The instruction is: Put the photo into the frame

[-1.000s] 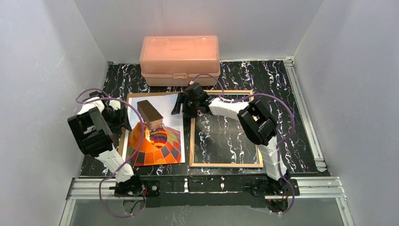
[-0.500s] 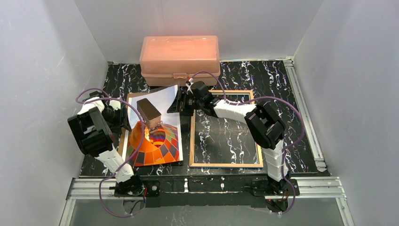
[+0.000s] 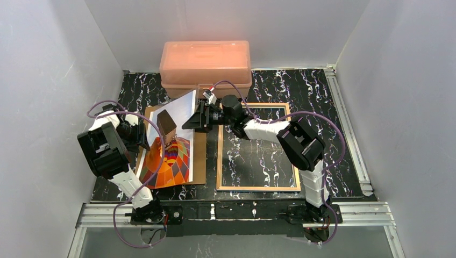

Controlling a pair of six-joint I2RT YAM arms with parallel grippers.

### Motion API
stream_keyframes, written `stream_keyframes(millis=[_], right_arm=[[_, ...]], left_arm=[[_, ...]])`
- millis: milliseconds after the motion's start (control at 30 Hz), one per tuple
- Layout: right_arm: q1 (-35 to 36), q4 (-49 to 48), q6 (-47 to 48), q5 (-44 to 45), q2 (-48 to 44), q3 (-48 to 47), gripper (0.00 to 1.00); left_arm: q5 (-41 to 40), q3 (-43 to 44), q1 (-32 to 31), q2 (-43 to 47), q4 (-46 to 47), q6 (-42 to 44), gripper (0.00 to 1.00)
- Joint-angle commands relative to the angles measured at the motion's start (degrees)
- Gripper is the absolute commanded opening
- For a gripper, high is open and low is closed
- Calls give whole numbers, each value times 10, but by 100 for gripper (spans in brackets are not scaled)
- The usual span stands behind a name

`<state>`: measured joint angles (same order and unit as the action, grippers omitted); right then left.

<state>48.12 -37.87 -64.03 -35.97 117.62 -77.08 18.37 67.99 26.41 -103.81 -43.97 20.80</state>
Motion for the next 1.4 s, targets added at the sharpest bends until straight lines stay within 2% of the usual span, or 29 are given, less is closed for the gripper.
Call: stream_keyframes(millis=[0, 133, 467, 700, 933, 1233, 1367], right_arm=[[-4, -94, -41, -22, -17, 8, 71], [-9, -91, -45, -8, -24, 22, 65], [-13, -111, -74, 7, -12, 40, 32], [-22, -113, -70, 12, -25, 54, 17], [-29, -123, -83, 0, -33, 59, 15], [-35, -74, -55, -6, -59, 70, 22], [-36, -61, -50, -3, -61, 70, 20]], left_arm=[[-27, -10, -3, -7, 16, 18, 54], [-54, -17, -3, 6, 30, 22, 54], [-76, -25, -3, 16, 36, 34, 54], [-75, -15, -3, 21, 28, 37, 54], [-78, -19, -3, 25, 27, 42, 54], [-73, -25, -4, 18, 33, 38, 54], [-72, -25, -4, 17, 32, 38, 54]])
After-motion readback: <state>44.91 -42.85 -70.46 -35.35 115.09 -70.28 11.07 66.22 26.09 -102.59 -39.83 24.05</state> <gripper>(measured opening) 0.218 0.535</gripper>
